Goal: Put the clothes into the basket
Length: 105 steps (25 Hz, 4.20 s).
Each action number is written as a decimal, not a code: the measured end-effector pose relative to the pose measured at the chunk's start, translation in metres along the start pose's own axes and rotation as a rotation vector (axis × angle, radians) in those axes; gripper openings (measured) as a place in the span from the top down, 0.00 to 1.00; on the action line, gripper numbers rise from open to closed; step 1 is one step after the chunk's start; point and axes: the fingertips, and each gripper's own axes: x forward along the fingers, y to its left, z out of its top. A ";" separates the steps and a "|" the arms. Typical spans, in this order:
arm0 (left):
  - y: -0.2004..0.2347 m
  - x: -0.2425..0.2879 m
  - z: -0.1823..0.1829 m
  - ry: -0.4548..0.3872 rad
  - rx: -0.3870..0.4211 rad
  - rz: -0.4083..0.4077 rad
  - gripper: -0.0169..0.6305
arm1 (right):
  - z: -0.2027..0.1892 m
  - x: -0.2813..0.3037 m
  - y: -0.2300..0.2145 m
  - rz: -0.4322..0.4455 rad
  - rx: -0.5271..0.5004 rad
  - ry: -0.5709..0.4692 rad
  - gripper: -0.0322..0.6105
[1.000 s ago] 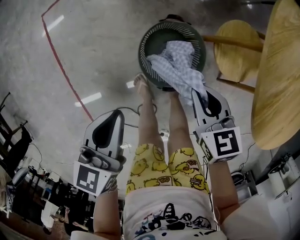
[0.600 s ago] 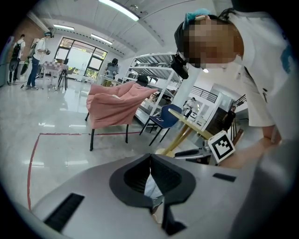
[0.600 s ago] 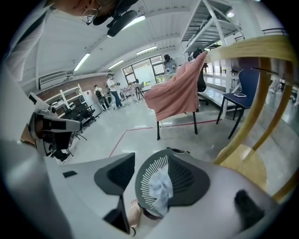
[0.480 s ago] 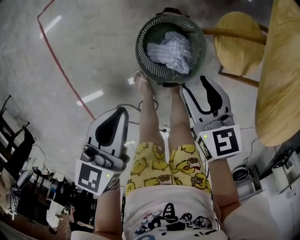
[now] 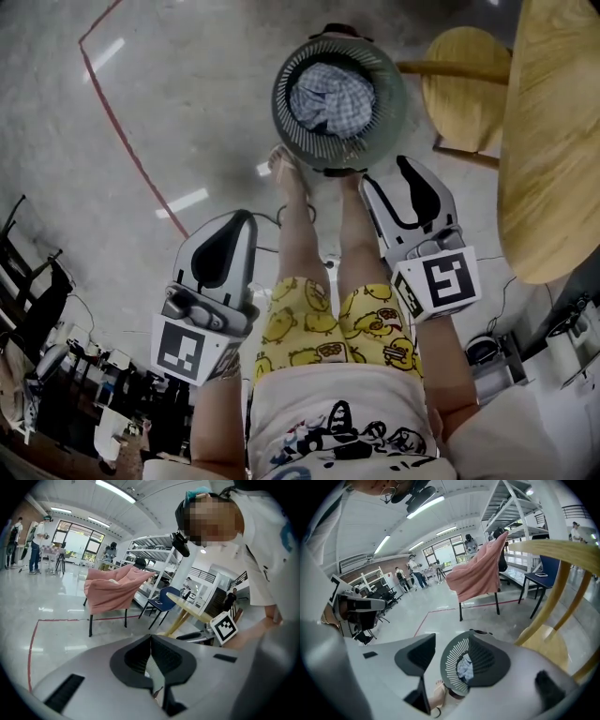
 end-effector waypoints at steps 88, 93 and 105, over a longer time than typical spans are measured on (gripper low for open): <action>-0.155 -0.145 0.314 -0.441 0.470 -0.083 0.95 | 0.311 -0.327 0.062 0.054 -0.380 -0.600 0.91; -0.157 -0.145 0.312 -0.433 0.474 -0.082 0.95 | 0.308 -0.328 0.063 0.047 -0.392 -0.584 0.91; -0.162 -0.142 0.305 -0.422 0.464 -0.100 0.95 | 0.304 -0.329 0.058 0.036 -0.384 -0.575 0.91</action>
